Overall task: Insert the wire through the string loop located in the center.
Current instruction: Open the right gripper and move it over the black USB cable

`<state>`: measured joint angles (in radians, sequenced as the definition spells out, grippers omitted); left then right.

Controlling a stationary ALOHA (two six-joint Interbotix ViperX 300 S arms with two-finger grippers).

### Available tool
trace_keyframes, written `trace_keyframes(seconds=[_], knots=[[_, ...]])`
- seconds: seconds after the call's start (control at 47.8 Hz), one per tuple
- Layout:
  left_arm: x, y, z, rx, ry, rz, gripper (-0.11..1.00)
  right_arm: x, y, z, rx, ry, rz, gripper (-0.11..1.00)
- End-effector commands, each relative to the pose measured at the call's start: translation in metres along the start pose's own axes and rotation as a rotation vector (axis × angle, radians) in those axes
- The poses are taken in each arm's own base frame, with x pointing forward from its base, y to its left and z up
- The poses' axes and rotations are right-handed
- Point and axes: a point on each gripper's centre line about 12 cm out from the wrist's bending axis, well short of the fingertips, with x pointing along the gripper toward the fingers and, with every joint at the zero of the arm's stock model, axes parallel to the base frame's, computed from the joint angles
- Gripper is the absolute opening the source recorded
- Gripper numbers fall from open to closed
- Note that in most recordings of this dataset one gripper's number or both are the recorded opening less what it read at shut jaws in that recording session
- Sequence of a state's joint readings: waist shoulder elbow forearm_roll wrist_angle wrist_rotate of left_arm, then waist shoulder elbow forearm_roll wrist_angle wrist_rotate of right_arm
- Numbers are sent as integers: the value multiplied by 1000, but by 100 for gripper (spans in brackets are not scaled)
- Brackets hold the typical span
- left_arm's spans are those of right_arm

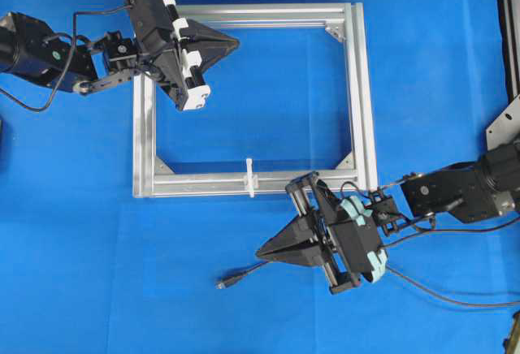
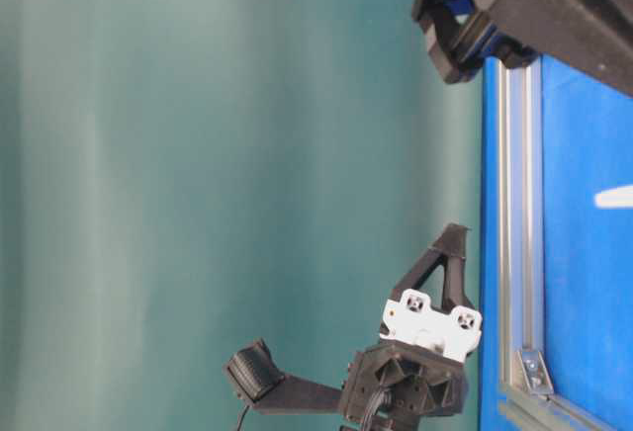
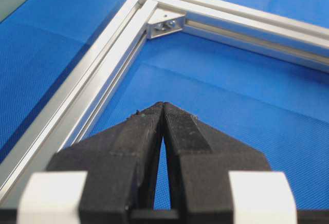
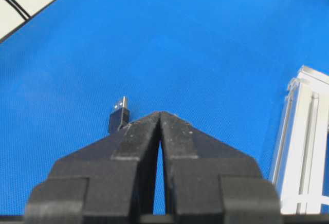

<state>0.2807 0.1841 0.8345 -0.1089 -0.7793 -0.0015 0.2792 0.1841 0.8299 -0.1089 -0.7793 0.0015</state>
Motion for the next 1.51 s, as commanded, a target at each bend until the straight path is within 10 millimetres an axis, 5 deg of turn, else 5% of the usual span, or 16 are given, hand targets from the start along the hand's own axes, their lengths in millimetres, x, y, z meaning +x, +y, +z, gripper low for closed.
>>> trace_keyframes(seconds=[0.0,0.606,0.753,1.024,1.129,1.484], knots=[[-6,-7,29,22,-79,-30,0,-5,2,35,-23,-98,6,0],[-9,-6,25,23,-65,-28,0,-8,10,36,8,-66,54,-4],[-9,-6,24,23,-62,-28,0,-7,11,35,25,-50,56,16],[-9,-6,23,24,-58,-28,0,-6,13,35,27,-46,62,89],[-9,-6,24,24,-59,-28,0,-5,13,36,30,-46,61,80],[-9,-3,24,24,-58,-20,0,-1,12,20,78,21,42,81]])
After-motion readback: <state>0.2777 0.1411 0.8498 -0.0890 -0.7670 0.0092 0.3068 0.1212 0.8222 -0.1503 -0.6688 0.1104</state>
